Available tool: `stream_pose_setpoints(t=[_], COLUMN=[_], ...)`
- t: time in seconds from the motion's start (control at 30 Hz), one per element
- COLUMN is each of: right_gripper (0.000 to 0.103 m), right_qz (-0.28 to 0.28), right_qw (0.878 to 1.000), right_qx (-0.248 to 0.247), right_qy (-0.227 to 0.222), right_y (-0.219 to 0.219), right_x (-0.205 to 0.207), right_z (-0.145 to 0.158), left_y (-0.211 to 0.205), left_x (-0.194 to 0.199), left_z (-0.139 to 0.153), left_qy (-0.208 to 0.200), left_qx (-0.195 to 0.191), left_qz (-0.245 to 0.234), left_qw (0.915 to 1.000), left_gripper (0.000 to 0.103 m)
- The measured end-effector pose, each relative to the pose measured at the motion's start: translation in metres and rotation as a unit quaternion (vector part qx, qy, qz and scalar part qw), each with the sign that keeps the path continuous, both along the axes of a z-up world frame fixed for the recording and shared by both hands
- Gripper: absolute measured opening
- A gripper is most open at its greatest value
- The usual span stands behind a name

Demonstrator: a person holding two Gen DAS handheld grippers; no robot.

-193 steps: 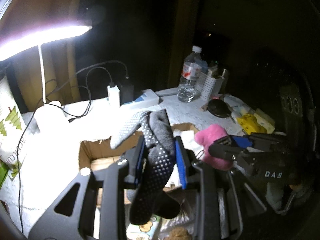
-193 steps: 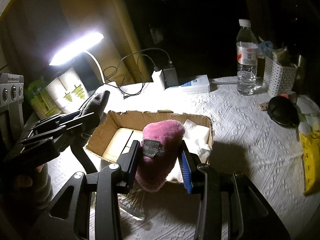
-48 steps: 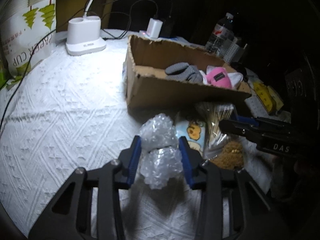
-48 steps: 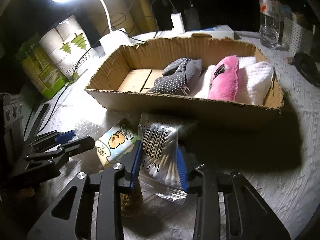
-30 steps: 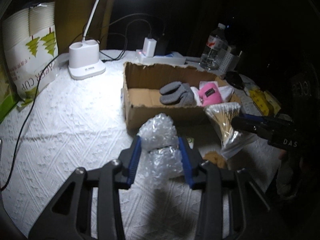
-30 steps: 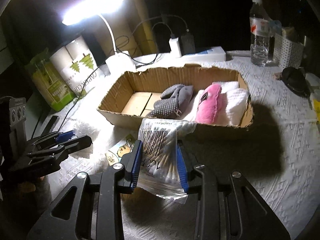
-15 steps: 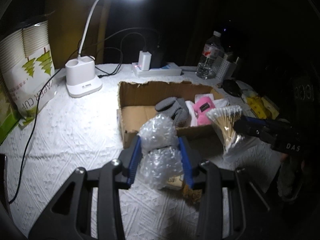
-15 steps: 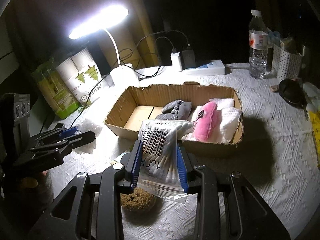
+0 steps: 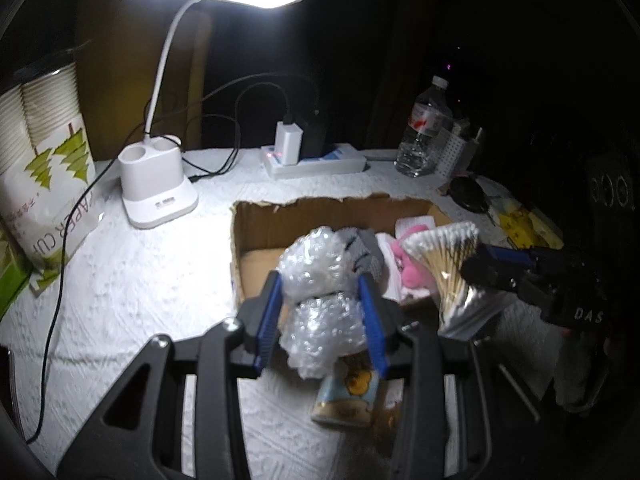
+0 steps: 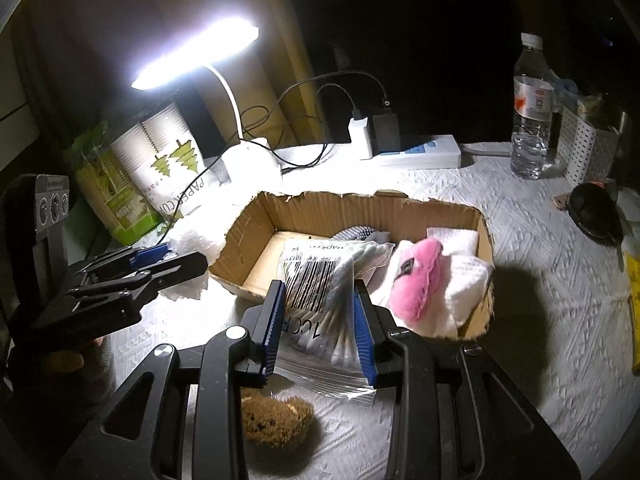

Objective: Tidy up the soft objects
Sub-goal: 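Carry the bubble wrap and cotton-swab bag over the box with both tools, then open both tools to drop the bubble wrap and swab bag into the box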

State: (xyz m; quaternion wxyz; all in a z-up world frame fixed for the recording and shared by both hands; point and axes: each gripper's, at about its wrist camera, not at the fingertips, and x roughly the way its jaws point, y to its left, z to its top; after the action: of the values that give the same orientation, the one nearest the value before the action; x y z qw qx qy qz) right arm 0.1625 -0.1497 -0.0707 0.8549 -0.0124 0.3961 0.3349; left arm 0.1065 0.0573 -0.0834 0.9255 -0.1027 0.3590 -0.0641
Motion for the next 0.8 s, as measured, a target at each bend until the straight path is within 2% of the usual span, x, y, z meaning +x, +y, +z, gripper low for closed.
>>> stream_pose_setpoints(t=[0.37, 0.57, 0.8], right_gripper=[0.035, 0.035, 0.035], right_qz=[-0.003, 0.001, 0.006], right_qw=[1.000, 1.000, 1.000], right_qx=[0.001, 0.000, 0.002], right_qy=[0.003, 0.006, 0.009], right_y=[0.004, 0.010, 0.023], right_x=[0.023, 0.034, 0.047], right_z=[-0.001, -0.003, -0.006], left_y=[0.001, 0.004, 0.009], left_x=[0.028, 0.043, 0.054], left_z=[-0.006, -0.019, -0.032], left_qy=[0.003, 0.019, 0.045], left_qx=[0.023, 0.034, 0.027], left_qz=[0.013, 0.022, 0.025], left_qw=[0.9996, 0.9990, 0.9983], left_gripper=[0.039, 0.040, 0.041])
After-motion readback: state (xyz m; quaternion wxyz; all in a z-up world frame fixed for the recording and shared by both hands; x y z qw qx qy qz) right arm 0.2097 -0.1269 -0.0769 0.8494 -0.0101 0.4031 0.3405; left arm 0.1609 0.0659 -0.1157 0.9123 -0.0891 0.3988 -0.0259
